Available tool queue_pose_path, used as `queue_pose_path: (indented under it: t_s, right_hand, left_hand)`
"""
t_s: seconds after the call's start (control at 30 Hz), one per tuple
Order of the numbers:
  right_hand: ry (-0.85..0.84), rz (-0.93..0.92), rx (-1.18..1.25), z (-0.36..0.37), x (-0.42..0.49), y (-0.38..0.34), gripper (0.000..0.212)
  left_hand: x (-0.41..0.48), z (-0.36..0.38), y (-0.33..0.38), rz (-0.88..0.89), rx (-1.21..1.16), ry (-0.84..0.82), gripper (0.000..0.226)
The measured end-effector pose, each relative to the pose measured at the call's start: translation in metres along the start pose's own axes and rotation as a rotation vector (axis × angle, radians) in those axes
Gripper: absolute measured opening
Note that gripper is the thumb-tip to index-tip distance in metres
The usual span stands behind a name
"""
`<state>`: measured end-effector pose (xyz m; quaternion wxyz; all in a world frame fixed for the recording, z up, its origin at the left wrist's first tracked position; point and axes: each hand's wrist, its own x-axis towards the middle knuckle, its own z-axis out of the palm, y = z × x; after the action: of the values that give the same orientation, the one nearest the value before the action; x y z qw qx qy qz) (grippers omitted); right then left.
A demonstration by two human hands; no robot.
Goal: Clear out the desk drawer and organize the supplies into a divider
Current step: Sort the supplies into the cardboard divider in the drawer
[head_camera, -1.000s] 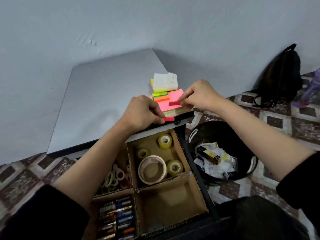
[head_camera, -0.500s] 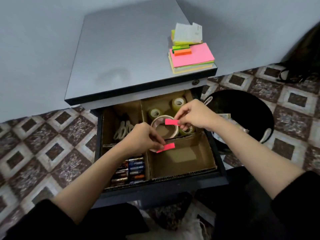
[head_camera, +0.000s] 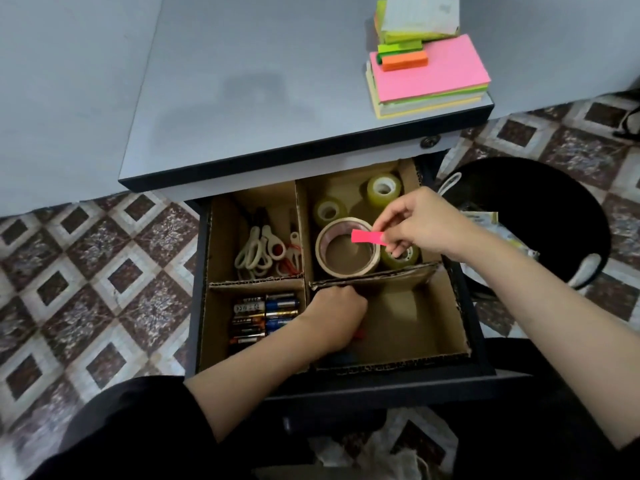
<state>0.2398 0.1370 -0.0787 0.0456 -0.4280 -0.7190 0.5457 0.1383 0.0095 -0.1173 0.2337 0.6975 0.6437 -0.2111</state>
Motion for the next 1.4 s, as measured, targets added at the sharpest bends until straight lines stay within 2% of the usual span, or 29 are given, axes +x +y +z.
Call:
queue_pose_path:
  t_s: [0.47,0.7,0.87,1.13,1.4]
  right_hand:
    - [-0.019,0.013,0.015,-0.002,0.002,0.004,0.022]
    - [-0.009,0.028,0.025,-0.004,0.002,0.005,0.020]
    - [-0.004,0.030,0.023,-0.006,0.003,0.006,0.017]
    - [-0.016,0.021,0.017,-0.004,0.005,0.006,0.018]
    - [-0.023,0.024,0.006,-0.003,0.005,0.005,0.018]
  left_hand:
    - [0.004,0.003,0.001,0.085,0.141,-0.091,0.026]
    - [0.007,-0.001,-0.006,0.065,0.030,-0.212,0.023]
    - [0.009,-0.013,-0.011,0.187,-0.126,-0.314,0.042]
    - [0.017,-0.013,-0.011,0.209,-0.168,-0.410,0.043]
    - [0.016,-0.010,-0.012,0.199,-0.151,-0.417,0.040]
